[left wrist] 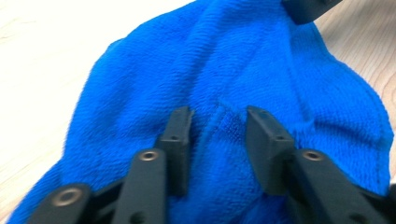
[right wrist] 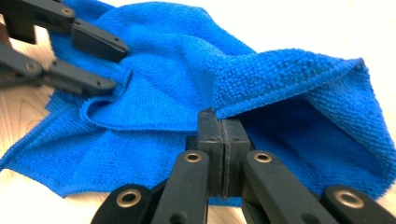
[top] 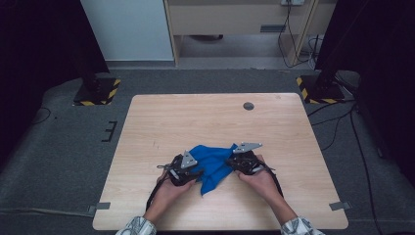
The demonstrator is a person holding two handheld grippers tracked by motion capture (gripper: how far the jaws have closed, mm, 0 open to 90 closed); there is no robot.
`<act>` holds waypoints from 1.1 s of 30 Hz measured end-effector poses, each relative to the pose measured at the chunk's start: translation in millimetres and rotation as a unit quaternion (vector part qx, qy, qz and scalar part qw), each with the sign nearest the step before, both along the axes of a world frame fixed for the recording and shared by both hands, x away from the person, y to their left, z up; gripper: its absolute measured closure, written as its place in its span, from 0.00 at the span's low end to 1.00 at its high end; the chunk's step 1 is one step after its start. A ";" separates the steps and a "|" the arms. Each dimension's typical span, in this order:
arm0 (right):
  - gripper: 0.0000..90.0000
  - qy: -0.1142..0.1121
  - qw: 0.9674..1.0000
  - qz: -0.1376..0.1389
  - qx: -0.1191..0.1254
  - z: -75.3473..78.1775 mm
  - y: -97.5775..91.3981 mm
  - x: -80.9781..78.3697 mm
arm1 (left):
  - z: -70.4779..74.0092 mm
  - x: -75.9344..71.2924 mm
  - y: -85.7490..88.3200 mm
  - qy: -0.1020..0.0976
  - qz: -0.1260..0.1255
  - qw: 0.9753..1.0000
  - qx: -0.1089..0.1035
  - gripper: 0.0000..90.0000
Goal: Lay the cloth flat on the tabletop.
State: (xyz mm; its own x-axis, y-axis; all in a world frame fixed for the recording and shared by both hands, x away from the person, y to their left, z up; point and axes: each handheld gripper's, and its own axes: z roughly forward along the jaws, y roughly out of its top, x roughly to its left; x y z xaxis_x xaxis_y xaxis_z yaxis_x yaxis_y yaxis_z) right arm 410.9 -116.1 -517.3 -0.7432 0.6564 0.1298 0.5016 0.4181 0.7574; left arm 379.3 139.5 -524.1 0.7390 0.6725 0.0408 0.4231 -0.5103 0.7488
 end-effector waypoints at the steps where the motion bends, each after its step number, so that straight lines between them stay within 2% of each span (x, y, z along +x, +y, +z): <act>1: 1.00 0.002 1.000 0.000 0.000 0.2 -1.0 0.2 | 0.9 0.2 1.8 0.002 0.000 1.000 -0.001 0.72; 7: 1.00 0.006 1.000 -0.002 -0.003 0.2 -1.1 0.3 | 5.3 -0.1 9.5 0.004 -0.001 1.000 -0.001 0.85; 11: 1.00 0.011 1.000 -0.005 0.003 0.5 -1.7 0.6 | 12.5 -3.3 14.1 -0.008 -0.009 1.000 -0.009 0.93; 13: 0.99 0.009 1.000 -0.004 0.005 0.9 -2.1 0.6 | 14.2 -3.8 15.0 -0.010 -0.009 1.000 -0.012 0.94; 15: 0.97 0.008 1.000 -0.002 0.012 2.6 -2.0 0.0 | 19.6 -5.3 18.2 -0.023 -0.004 0.999 -0.026 0.94; 16: 0.96 0.009 1.000 -0.002 0.013 2.8 -1.9 -0.1 | 19.6 -5.3 18.2 -0.023 -0.004 0.999 -0.026 0.94; 18: 0.98 0.008 1.000 0.000 0.012 3.0 -2.2 -0.5 | 26.2 -7.1 22.9 -0.039 0.006 0.998 -0.048 0.94; 26: 1.00 0.014 1.000 -0.001 -0.002 1.1 -1.1 -0.3 | 35.8 -11.9 29.8 -0.067 0.010 0.995 -0.078 0.93; 29: 1.00 0.016 1.000 -0.001 -0.003 0.0 -2.1 0.3 | 38.7 -13.0 31.8 -0.076 0.006 0.993 -0.086 0.94; 31: 0.99 0.017 1.000 -0.001 0.003 0.7 -2.4 0.2 | 39.5 -12.7 32.5 -0.076 0.008 0.993 -0.085 0.95; 32: 0.98 0.017 1.000 0.000 0.006 1.3 -2.7 0.0 | 40.4 -13.0 33.0 -0.080 0.011 0.993 -0.085 0.96; 33: 0.93 0.017 1.000 0.001 0.011 1.9 -2.9 0.1 | 41.8 -13.0 34.0 -0.085 0.015 0.992 -0.087 0.96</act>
